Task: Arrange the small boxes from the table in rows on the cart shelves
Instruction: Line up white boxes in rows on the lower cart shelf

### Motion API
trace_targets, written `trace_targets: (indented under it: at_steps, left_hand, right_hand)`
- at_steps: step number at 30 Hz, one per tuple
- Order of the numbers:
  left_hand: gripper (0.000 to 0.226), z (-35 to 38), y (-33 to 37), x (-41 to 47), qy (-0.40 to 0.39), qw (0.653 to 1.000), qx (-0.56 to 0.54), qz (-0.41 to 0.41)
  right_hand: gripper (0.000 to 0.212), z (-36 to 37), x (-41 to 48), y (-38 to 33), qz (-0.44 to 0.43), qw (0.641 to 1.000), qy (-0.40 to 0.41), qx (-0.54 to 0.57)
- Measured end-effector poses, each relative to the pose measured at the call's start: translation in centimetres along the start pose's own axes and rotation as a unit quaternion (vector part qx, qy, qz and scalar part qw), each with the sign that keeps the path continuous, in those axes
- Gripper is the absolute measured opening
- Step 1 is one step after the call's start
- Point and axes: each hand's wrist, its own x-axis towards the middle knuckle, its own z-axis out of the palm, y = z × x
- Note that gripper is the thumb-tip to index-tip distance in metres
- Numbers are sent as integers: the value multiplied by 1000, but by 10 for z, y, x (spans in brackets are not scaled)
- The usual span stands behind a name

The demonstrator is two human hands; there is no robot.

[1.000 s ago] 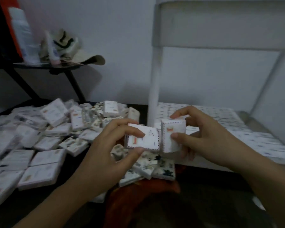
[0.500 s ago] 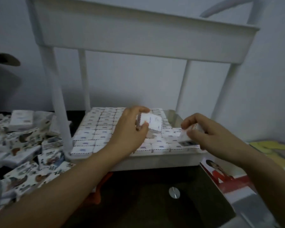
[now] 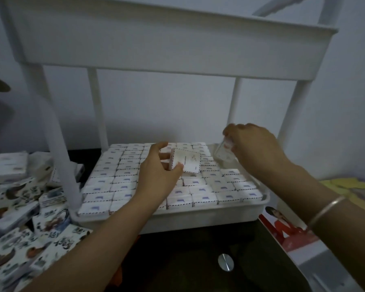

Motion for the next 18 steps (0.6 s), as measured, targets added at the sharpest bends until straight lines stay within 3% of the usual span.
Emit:
trace_targets:
  at_steps: [3,8,14,18]
  left_hand:
    - [51,1,-1,0,2,1000,-8,-2]
    - [41,1,-2,1,-2,1000,-12,6]
    - [36,3,-6,3,6,1000,-12,27]
    - [36,3,-7,3,5,999,0,41]
  right_hand:
    - [40,15,7,4,-47,997,-44,-40]
    - [42,11,18,18,-52,996,-73,-24]
    - [39,28,16,15,-32,979,-180,84]
    - [37,38,11,13,-9,970,-222,100]
